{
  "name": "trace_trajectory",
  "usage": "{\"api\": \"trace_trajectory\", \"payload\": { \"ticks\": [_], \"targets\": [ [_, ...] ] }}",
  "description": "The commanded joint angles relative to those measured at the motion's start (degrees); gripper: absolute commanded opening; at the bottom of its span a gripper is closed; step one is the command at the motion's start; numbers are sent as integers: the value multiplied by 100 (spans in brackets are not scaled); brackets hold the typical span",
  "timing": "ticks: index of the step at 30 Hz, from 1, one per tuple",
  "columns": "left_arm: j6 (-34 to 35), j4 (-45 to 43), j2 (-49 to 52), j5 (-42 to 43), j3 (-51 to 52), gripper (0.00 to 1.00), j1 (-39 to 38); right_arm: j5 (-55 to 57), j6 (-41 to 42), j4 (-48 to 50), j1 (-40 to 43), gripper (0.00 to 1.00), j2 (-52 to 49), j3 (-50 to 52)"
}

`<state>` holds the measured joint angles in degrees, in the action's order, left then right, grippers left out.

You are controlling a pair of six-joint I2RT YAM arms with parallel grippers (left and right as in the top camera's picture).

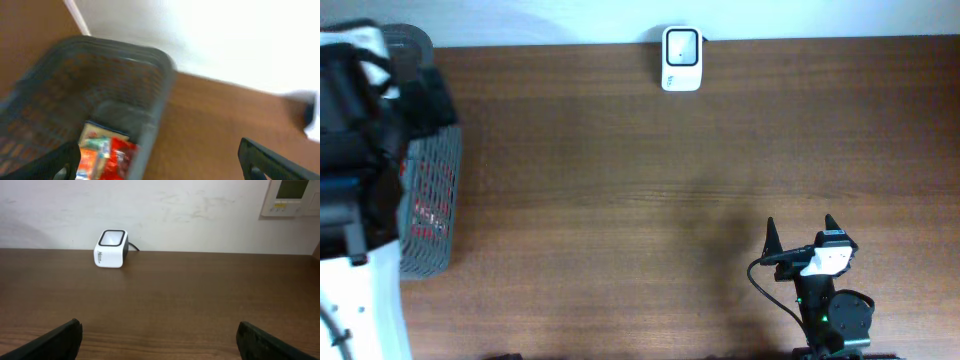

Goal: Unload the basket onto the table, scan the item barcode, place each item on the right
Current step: 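Move the left gripper up and over into the grey basket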

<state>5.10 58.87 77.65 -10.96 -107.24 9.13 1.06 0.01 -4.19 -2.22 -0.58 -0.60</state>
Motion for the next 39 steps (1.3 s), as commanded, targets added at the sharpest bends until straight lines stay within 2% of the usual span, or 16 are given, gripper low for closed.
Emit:
{"api": "trace_trajectory", "payload": {
  "ticks": [1, 6, 12, 14, 28, 31, 35, 39],
  "targets": [
    [382, -61, 238, 22, -643, 99, 837, 94, -2, -35, 37, 98, 37, 28],
    [387, -111, 586, -33, -894, 99, 1801, 94, -2, -35, 37, 98, 37, 28],
    [391, 120, 1226, 205, -887, 99, 2302, 94, -2, -35, 37, 98, 37, 28],
    [391, 142, 1534, 468, -883, 99, 2330, 94, -2, -35, 37, 98, 37, 28],
    [387, 549, 3021, 444, -883, 99, 2330, 94, -2, -35, 37, 98, 37, 28],
    [409, 682, 3209, 275, -883, 99, 2330, 94, -2, -35, 37, 98, 37, 28],
    [901, 1012, 3346, -476, -872, 99, 2330, 94, -2, -35, 37, 98, 37, 28],
    [905, 1069, 3499, -533, -804, 99, 2306, 94, -2, -35, 37, 98, 37, 28]
  ]
}}
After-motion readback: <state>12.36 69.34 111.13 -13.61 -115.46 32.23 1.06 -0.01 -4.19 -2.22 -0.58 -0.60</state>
